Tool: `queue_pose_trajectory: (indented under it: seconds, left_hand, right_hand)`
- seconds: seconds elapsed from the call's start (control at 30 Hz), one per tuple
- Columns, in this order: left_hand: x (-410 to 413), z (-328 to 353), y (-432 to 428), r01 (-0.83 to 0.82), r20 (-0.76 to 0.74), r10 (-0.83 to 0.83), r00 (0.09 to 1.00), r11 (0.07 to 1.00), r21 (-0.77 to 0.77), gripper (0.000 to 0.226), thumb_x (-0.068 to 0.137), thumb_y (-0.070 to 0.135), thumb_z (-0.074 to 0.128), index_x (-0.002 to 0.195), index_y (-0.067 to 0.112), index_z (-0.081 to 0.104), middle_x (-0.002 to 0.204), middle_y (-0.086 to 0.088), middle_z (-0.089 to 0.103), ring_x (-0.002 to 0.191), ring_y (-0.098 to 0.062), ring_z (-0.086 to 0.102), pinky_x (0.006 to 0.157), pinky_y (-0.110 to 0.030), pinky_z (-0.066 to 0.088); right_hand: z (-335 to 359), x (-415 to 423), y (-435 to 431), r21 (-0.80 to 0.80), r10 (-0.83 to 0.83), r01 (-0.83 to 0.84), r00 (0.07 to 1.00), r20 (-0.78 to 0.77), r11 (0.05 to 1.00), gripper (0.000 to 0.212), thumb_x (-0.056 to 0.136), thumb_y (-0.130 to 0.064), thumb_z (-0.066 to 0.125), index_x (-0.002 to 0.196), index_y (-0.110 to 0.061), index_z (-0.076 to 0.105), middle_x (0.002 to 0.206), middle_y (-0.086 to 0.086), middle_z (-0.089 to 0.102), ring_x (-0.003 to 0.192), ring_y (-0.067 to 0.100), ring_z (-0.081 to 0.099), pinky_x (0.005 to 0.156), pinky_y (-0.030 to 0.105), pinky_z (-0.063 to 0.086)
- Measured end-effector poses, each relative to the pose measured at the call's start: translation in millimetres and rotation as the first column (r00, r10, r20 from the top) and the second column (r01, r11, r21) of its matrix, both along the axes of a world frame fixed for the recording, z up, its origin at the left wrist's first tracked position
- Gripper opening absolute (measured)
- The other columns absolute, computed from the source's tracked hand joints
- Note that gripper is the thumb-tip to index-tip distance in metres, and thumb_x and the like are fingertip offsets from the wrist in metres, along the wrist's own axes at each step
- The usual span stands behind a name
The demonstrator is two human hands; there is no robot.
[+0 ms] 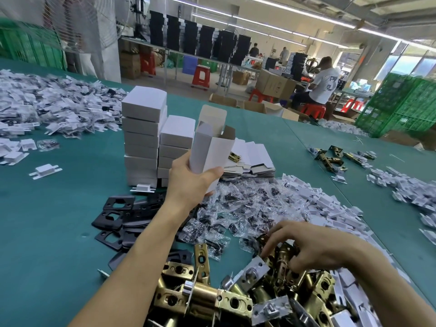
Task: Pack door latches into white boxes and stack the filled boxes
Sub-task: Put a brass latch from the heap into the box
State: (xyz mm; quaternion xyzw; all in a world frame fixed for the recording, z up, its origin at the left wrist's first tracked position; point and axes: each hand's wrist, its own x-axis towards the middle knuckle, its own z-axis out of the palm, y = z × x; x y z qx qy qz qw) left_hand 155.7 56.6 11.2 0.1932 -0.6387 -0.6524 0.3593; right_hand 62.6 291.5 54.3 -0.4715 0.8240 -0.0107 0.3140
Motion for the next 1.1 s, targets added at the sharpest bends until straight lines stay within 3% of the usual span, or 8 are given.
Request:
queue_pose_trajectory:
  seconds: [0.2,0.43,0.6,0.7,0.8,0.9,1.0,1.1]
  left_hand:
    - [-1,-2,-3,-0.028,0.013,0.027,1.0,0.995,0.093,0.029,0.08,0.014,0.082,0.095,0.032,0.065,0.097,0.0,0.069,0.083,-0.023,0.068,0.051,-0.033,0.059]
    - [0,-3,0,0.121,0.074,-0.14,0.987,0.969,0.217,0.023,0.083,0.031,0.079,0.097,0.015,0.069,0.089,-0.01,0.07,0.063,-0.02,0.068,0.05,-0.044,0.06]
    - [1,-9,-5,0.196,0.122,-0.223,0.967,0.96,0.2,0.027,0.084,0.026,0.079,0.107,0.017,0.069,0.1,-0.008,0.073,0.086,-0.028,0.07,0.061,-0.04,0.062]
    - [2,-14,-5,0.296,0.218,-0.321,0.922,0.945,0.139,0.032,0.08,0.02,0.081,0.108,0.02,0.066,0.106,-0.009,0.07,0.095,-0.028,0.068,0.069,-0.036,0.059]
    - [2,-18,-6,0.326,0.264,-0.338,0.903,0.941,0.091,0.036,0.076,0.012,0.084,0.105,0.021,0.065,0.107,-0.009,0.067,0.097,-0.026,0.065,0.072,-0.034,0.058]
    - [3,-20,-6,0.36,0.25,-0.371,0.895,0.929,0.089,0.035,0.073,0.011,0.086,0.101,0.021,0.066,0.103,-0.008,0.068,0.093,-0.025,0.067,0.064,-0.031,0.059]
    - [3,-19,-4,0.406,0.264,-0.408,0.874,0.911,0.064,0.039,0.071,0.015,0.089,0.103,0.017,0.068,0.103,-0.01,0.068,0.094,-0.027,0.068,0.072,-0.038,0.062]
    - [5,-14,-1,0.509,0.271,-0.497,0.825,0.86,0.028,0.049,0.062,0.026,0.087,0.106,0.016,0.069,0.101,-0.008,0.069,0.094,-0.026,0.069,0.075,-0.034,0.06]
  right_hand:
    - [0,10,-1,-0.026,0.021,-0.021,0.999,-0.027,0.999,0.037,0.079,-0.021,0.069,0.101,-0.051,0.065,0.148,-0.024,0.023,0.134,0.001,0.023,0.12,0.045,0.024]
    - [-5,13,-3,-0.043,0.042,-0.041,0.999,0.033,0.998,0.029,0.075,-0.032,0.081,0.078,-0.052,0.059,0.151,-0.026,0.019,0.137,0.005,0.023,0.118,0.044,0.024]
    - [-5,-3,0,-0.213,-0.044,0.057,0.997,0.066,0.975,0.017,0.076,-0.033,0.081,0.082,-0.042,0.069,0.144,-0.025,0.037,0.129,-0.005,0.035,0.112,0.033,0.025]
    - [0,-19,5,-0.354,-0.138,0.186,0.978,0.155,0.917,0.016,0.079,-0.021,0.08,0.092,-0.021,0.071,0.12,-0.007,0.063,0.111,0.002,0.058,0.102,0.031,0.044]
    - [10,-30,17,-0.526,-0.266,0.41,0.906,0.328,0.745,0.02,0.076,-0.01,0.076,0.095,-0.008,0.068,0.092,0.004,0.075,0.091,0.019,0.07,0.078,0.026,0.055]
    - [25,-32,16,-0.72,-0.282,0.525,0.851,0.443,0.453,0.027,0.069,-0.014,0.072,0.094,-0.009,0.064,0.086,0.0,0.075,0.079,0.009,0.07,0.065,0.016,0.052]
    - [39,-21,-2,-0.867,-0.198,0.451,0.888,0.414,0.211,0.023,0.074,-0.012,0.068,0.096,-0.013,0.061,0.086,-0.006,0.074,0.082,0.006,0.07,0.072,0.016,0.054]
    - [52,-6,-27,-0.945,-0.141,0.321,0.941,0.309,0.071,0.028,0.081,-0.003,0.069,0.102,-0.018,0.059,0.09,-0.002,0.071,0.089,0.014,0.071,0.082,0.025,0.058]
